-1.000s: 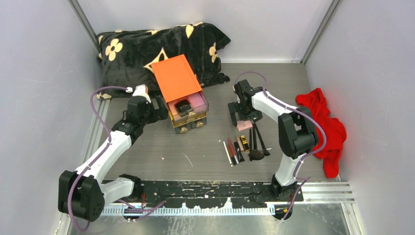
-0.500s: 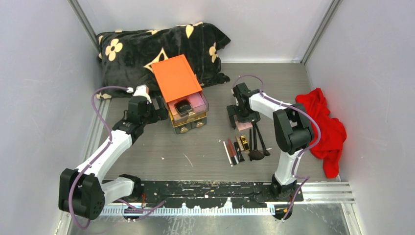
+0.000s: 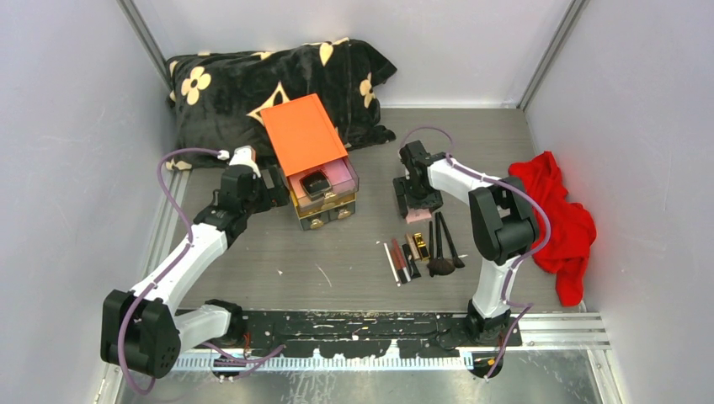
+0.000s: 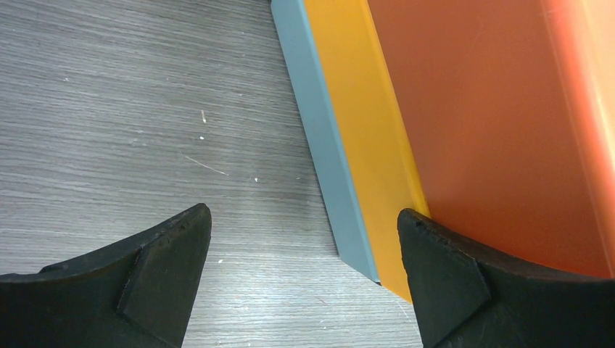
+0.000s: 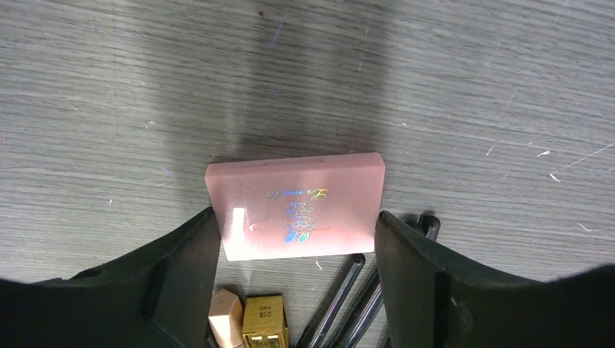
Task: Organize the makeup
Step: Pick up the makeup from the center of the board, then place the makeup in the drawer.
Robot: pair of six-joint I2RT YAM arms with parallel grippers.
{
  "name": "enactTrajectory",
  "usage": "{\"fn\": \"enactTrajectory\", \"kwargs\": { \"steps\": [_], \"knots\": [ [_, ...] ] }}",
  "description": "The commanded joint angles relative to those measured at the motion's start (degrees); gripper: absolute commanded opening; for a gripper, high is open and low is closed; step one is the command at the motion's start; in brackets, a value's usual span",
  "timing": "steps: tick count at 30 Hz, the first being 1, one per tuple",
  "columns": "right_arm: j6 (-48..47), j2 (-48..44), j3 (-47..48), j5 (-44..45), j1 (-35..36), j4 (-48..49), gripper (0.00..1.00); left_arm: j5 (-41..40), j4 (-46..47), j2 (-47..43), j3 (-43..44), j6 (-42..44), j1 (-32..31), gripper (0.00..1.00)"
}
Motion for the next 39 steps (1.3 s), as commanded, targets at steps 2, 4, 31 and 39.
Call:
{"fn": "enactTrajectory", "kwargs": {
  "steps": [2,4,31,39],
  "knots": [
    [1.4,-5.7,1.3,-0.3,-0.3,-0.1,0.01,-1.0,1.9,-2.5,0.7,0.7,0.2,1.0],
    [1.6,-8.8,4.3,-1.9,-0.2,-2.0,0.01,-1.5,1.3,-2.5,0.8,0.9,0.3,1.0],
    [2.8,0.5,55.0,-0.6,20.8,-26.2,0.01,-2.1,-1.8,-3.5,3.1,0.5,0.2,1.0],
    [4.1,0.6,51.7,-0.3,25.3,-23.8,0.01,-1.6,-1.7,-3.6,3.0,0.1,0.2,1.0]
  ]
}}
